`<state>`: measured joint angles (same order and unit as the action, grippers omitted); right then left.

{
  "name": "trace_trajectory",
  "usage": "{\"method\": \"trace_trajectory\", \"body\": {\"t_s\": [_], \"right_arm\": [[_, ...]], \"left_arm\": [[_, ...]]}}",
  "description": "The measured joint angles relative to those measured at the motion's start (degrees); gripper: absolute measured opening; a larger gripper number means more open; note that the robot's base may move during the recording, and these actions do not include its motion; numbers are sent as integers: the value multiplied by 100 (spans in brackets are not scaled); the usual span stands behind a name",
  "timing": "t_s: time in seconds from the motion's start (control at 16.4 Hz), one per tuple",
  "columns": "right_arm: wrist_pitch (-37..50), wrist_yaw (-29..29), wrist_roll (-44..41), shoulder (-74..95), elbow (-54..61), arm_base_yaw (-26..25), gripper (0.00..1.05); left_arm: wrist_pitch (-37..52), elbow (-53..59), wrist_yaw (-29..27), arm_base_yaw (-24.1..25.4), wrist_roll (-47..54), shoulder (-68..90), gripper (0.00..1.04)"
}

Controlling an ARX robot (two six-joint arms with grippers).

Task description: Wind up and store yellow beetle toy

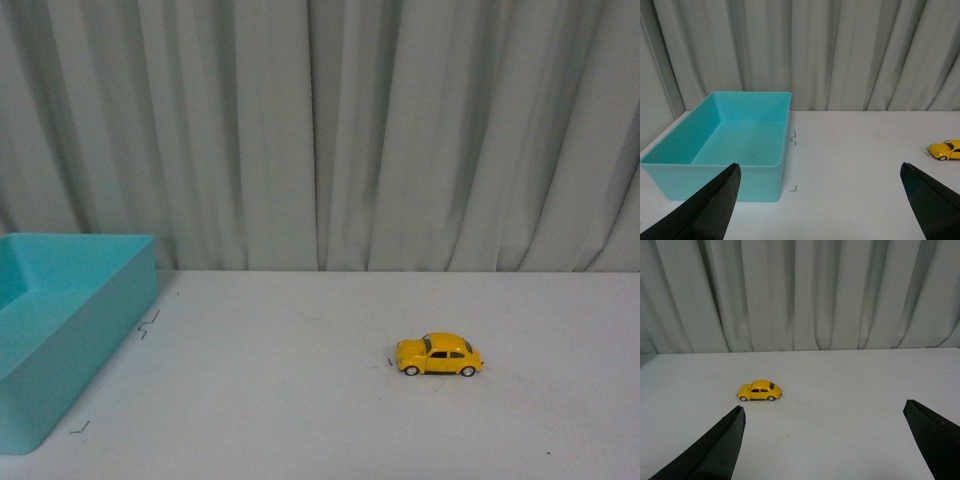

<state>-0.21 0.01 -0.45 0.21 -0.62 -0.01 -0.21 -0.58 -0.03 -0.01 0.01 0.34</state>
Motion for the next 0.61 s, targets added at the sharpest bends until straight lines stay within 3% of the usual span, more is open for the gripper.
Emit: {"method": "trace_trajectory", "body": {"t_s": [0.61], "right_arm": [[2, 0, 0, 0, 0, 0, 98]], "left_arm": [[0, 0, 0, 0, 0, 0, 98]]}}
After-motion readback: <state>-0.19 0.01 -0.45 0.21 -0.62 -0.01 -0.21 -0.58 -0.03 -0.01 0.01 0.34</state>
